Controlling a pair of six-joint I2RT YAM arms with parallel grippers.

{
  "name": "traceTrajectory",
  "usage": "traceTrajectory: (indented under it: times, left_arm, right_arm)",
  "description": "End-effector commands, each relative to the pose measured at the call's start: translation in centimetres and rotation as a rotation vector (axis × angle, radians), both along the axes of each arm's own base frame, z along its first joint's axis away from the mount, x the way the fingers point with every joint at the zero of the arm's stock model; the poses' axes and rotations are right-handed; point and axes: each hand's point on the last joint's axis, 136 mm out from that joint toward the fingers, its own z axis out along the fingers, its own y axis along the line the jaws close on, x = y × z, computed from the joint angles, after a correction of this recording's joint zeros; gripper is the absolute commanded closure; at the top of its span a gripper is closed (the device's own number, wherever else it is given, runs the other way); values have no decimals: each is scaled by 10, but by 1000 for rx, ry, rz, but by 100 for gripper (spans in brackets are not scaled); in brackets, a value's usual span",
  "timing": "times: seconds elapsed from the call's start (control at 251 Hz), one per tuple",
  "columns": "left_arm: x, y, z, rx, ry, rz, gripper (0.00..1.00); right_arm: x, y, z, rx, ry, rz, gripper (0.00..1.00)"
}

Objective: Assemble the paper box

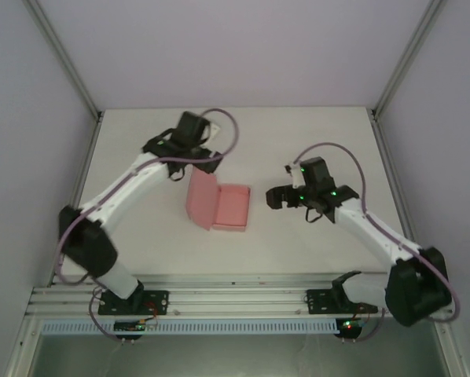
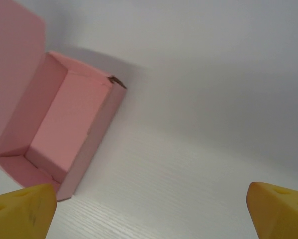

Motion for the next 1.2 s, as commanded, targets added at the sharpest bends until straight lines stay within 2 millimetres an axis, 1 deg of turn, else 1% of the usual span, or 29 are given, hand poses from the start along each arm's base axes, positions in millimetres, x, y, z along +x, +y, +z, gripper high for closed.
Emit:
traceTrajectory:
  times: [0.0,0.048,0.1,0.116,0.124,0.132,0.152,0.263,0.283,0.331,0.375,0.411,0.535,0.575,0.599,0.682,0.818,0.922,0.95,0.998,1.046,1.09,1.145,1.197]
  left_arm:
    - [-22,26,-17,-426,70,386,0]
    - [-38,52,-29,-468,79,534,1]
    - [-53,72,-38,-504,85,637,0]
    - [-55,78,-40,-521,85,671,0]
    - [-60,81,-44,-517,97,688,1]
    - [-62,84,-46,-519,101,705,0]
    - [-67,91,-49,-525,109,735,1]
    - [-84,113,-58,-510,102,809,0]
    - [-86,114,-59,-503,102,811,1]
    - [-90,119,-63,-502,104,827,1]
    - [-92,119,-65,-510,104,823,0]
    - [-92,118,-66,-516,102,811,1]
    - [-94,122,-67,-510,92,814,0]
    - [-94,123,-68,-507,91,819,0]
    - [-94,124,-69,-503,92,820,0]
    - [-95,125,-70,-491,95,818,0]
    - [-95,124,-70,-483,95,799,0]
    - [-94,123,-66,-490,84,786,0]
    - [-94,123,-65,-492,78,782,0]
    - [-93,123,-61,-499,65,773,0]
    - [-93,123,-56,-506,52,765,0]
    - [-93,123,-51,-512,40,756,0]
    - [-93,124,-46,-524,23,749,0]
    - [-93,124,-42,-536,9,743,0]
  right_arm:
    - [14,40,2,-120,-79,259,0]
    - [20,55,-5,-174,-77,346,0]
    - [26,68,-14,-232,-67,420,0]
    - [26,71,-19,-250,-60,445,0]
    - [25,73,-24,-261,-50,460,1]
    - [30,76,-20,-263,-64,470,0]
    - [33,82,-21,-279,-65,502,0]
    - [47,104,-40,-336,-31,629,1]
    - [51,109,-42,-345,-37,651,2]
    - [51,115,-51,-366,-6,710,4]
    - [54,122,-57,-375,15,739,6]
    - [58,125,-63,-387,26,750,10]
    - [68,135,-79,-420,64,766,32]
    - [70,137,-83,-435,69,765,43]
    - [71,137,-86,-445,77,760,49]
    - [77,137,-90,-465,87,724,62]
    - [79,135,-93,-461,102,695,72]
    - [79,131,-96,-466,121,647,88]
    - [80,129,-96,-466,126,623,93]
    - [82,124,-95,-472,130,572,97]
    - [86,116,-94,-489,129,478,99]
    - [91,104,-90,-509,132,338,99]
    - [93,81,-85,-541,161,113,100]
    - [86,56,-80,-560,208,-115,100]
